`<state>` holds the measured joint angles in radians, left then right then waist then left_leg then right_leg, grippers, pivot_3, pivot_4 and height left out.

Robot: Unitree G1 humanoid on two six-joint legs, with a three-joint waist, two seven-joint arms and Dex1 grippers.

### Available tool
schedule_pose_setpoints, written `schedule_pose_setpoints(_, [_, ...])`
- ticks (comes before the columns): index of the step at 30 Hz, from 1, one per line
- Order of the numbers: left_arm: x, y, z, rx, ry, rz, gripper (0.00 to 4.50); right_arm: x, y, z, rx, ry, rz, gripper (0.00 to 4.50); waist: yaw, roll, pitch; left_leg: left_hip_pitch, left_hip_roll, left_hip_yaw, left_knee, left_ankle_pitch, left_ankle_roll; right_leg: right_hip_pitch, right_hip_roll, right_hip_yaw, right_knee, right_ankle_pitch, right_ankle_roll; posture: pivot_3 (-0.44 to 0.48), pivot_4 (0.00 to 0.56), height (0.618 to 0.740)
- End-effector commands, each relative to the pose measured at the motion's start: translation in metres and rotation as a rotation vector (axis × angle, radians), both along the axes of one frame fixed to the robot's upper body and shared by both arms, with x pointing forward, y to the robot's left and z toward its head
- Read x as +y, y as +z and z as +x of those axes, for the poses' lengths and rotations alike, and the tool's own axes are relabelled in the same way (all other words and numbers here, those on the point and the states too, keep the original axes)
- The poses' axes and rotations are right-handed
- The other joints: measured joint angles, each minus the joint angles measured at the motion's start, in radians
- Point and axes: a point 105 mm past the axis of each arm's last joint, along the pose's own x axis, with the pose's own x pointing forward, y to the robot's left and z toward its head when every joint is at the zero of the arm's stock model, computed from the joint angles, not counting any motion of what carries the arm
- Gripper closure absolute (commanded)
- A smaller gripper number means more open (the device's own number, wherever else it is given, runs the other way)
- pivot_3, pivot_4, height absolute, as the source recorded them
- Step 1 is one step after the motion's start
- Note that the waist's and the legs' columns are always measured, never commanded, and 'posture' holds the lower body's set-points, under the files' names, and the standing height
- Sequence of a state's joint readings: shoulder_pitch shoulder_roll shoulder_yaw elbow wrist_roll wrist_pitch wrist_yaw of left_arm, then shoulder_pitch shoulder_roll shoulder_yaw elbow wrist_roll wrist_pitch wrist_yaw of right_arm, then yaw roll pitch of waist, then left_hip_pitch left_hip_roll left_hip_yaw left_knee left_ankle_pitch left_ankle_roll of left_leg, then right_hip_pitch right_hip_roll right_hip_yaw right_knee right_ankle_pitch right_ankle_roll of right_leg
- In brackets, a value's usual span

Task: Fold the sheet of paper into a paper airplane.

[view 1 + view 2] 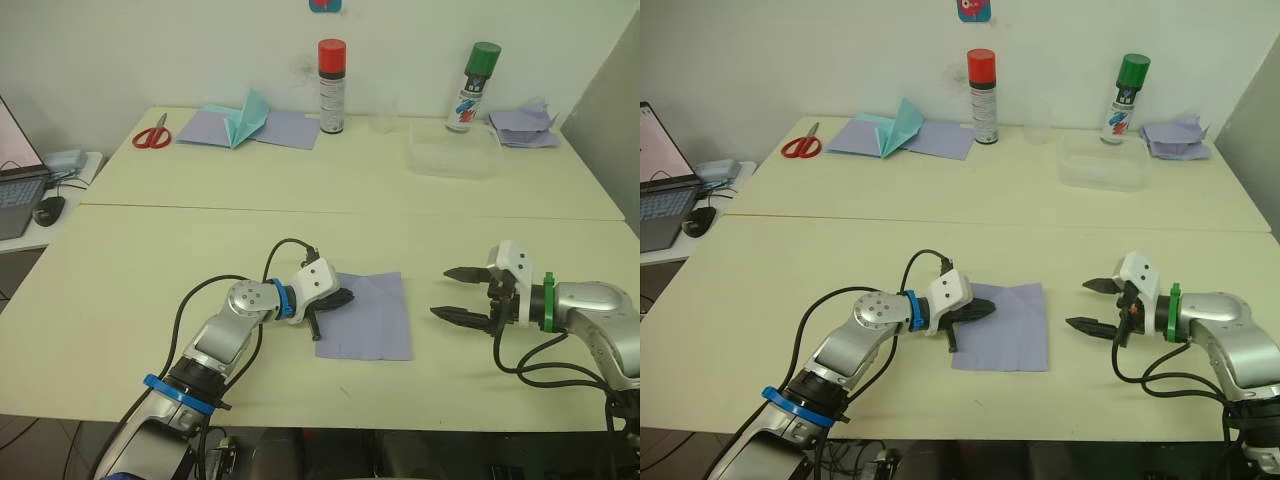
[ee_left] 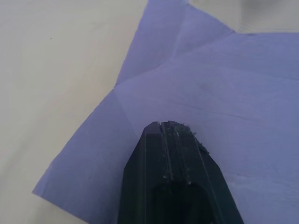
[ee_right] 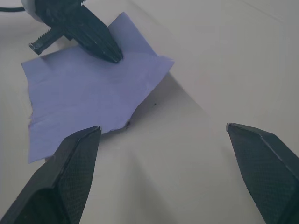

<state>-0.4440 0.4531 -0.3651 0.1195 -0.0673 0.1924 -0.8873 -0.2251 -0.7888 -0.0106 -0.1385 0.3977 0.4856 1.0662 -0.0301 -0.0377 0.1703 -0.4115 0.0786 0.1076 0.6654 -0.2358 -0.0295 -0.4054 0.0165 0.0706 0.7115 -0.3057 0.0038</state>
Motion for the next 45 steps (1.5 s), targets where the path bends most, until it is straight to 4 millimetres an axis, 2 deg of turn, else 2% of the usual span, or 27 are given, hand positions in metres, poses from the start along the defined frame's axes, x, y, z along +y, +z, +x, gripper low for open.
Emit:
schedule_pose_setpoints(1, [0.008,-0.031,-0.009,0.071,-0.007,0.095,4.46,0.001,0.000,0.005,-0.052,0.006,-0.030,0.00,0.000,0.000,-0.002,0.001,0.000,0.000,0.000,0.000,0.000,0.001,0.000,0.000,0.000,0.000,0.000,0.000,0.150,0.740])
schedule_pose_setpoints(2, [0.009,-0.032,-0.010,0.073,-0.007,0.099,4.46,0.002,-0.002,0.007,-0.056,0.007,-0.035,0.00,0.000,0.000,-0.002,0.001,0.000,0.000,0.000,0.000,0.000,0.001,0.000,0.000,0.000,0.000,0.000,0.000,0.150,0.740])
schedule_pose_setpoints(5, [0.009,-0.034,-0.012,0.076,-0.004,0.098,4.50,0.004,-0.008,0.014,-0.076,0.007,-0.053,0.63,-0.002,0.001,-0.004,0.002,0.000,0.001,-0.001,0.000,0.000,0.001,0.000,0.000,0.000,0.000,0.000,0.000,0.150,0.740])
schedule_pose_setpoints(15, [0.007,-0.033,-0.010,0.108,0.035,0.046,4.50,0.016,-0.032,0.022,-0.122,0.066,-0.127,4.30,-0.001,0.003,-0.006,0.003,0.000,0.001,-0.001,0.000,0.000,0.002,0.000,0.000,0.000,-0.001,0.001,0.000,0.150,0.740])
schedule_pose_setpoints(16, [0.007,-0.033,-0.010,0.115,0.040,0.039,4.50,0.019,-0.034,0.023,-0.118,0.074,-0.123,4.46,-0.001,0.003,-0.007,0.003,0.000,0.001,-0.001,0.000,0.000,0.002,0.000,0.000,0.000,-0.001,0.001,0.000,0.150,0.740])
schedule_pose_setpoints(19, [0.006,-0.034,-0.010,0.124,0.041,0.031,4.50,0.027,-0.036,0.022,-0.114,0.101,-0.109,4.46,-0.001,0.004,-0.008,0.003,0.000,0.001,-0.001,0.000,0.000,0.002,0.000,0.000,0.000,-0.001,0.001,0.000,0.150,0.740])
schedule_pose_setpoints(24, [0.004,-0.034,-0.010,0.143,0.053,0.004,4.50,0.047,-0.037,0.010,-0.070,0.154,-0.040,4.46,-0.001,0.005,-0.010,0.003,0.000,0.001,-0.001,0.000,0.000,0.002,0.000,0.000,0.000,-0.001,0.001,0.000,0.150,0.740])
schedule_pose_setpoints(27, [0.003,-0.036,-0.010,0.174,0.066,-0.014,4.50,0.058,-0.030,0.007,-0.041,0.140,0.054,4.46,0.000,0.005,-0.010,0.003,0.000,0.001,-0.001,0.000,0.000,0.003,0.000,0.000,0.000,-0.001,0.001,0.000,0.150,0.740])
schedule_pose_setpoints(34, [0.009,-0.049,-0.012,0.210,0.102,-0.006,4.50,0.068,-0.017,0.008,0.003,0.078,0.199,4.46,0.001,0.005,-0.016,0.003,0.000,0.001,-0.001,0.000,0.000,0.003,0.000,0.000,0.000,-0.001,0.001,0.000,0.150,0.740])
schedule_pose_setpoints(40, [0.010,-0.049,-0.016,0.216,0.080,0.004,4.50,0.078,-0.009,0.012,-0.006,0.073,0.237,4.46,0.000,0.004,-0.022,0.004,0.000,0.001,-0.003,0.000,0.000,0.003,0.000,0.000,0.000,-0.001,0.001,0.000,0.150,0.740])
schedule_pose_setpoints(45, [0.006,-0.044,-0.016,0.225,0.081,-0.035,4.50,0.086,-0.010,0.010,-0.007,0.087,0.231,4.46,0.000,0.004,-0.022,0.004,0.000,0.001,-0.003,0.000,0.000,0.003,0.000,0.000,-0.001,-0.002,0.001,0.000,0.150,0.740])
